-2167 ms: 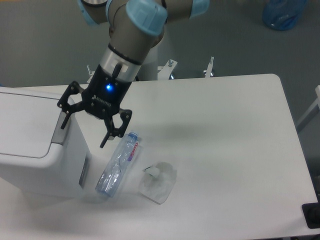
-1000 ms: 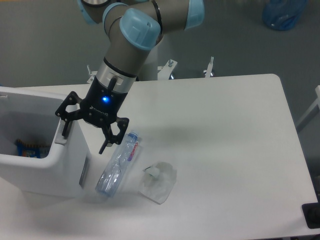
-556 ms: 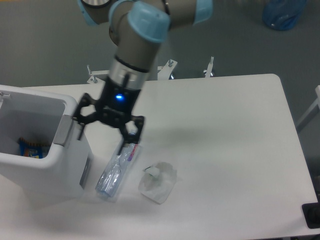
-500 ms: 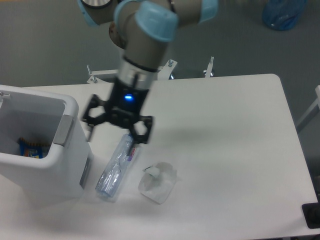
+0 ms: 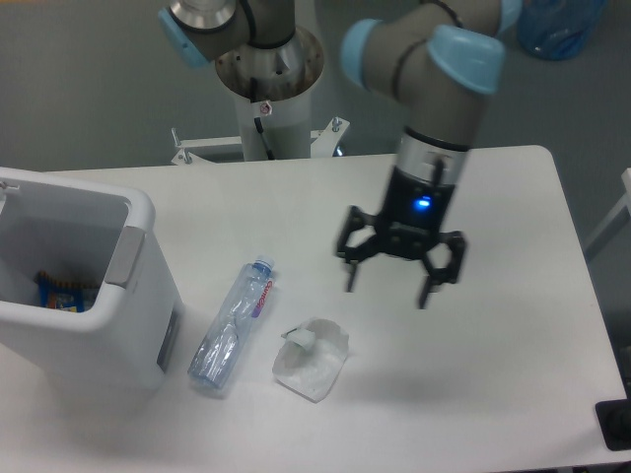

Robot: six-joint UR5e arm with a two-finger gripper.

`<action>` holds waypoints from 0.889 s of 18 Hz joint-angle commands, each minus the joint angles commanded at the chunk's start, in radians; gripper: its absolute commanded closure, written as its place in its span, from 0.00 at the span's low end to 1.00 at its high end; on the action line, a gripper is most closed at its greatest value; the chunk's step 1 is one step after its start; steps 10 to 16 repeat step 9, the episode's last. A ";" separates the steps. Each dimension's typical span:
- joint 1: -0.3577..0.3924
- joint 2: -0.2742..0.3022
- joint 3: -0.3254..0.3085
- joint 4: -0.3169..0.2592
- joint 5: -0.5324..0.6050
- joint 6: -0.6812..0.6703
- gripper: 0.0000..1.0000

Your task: Open the trash can

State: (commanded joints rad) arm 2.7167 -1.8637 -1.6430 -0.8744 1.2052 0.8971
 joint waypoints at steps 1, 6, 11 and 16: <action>-0.002 -0.011 0.009 0.000 0.042 0.022 0.00; -0.011 -0.057 0.052 -0.012 0.221 0.164 0.00; -0.058 -0.080 0.057 -0.017 0.357 0.275 0.00; -0.058 -0.080 0.057 -0.017 0.357 0.275 0.00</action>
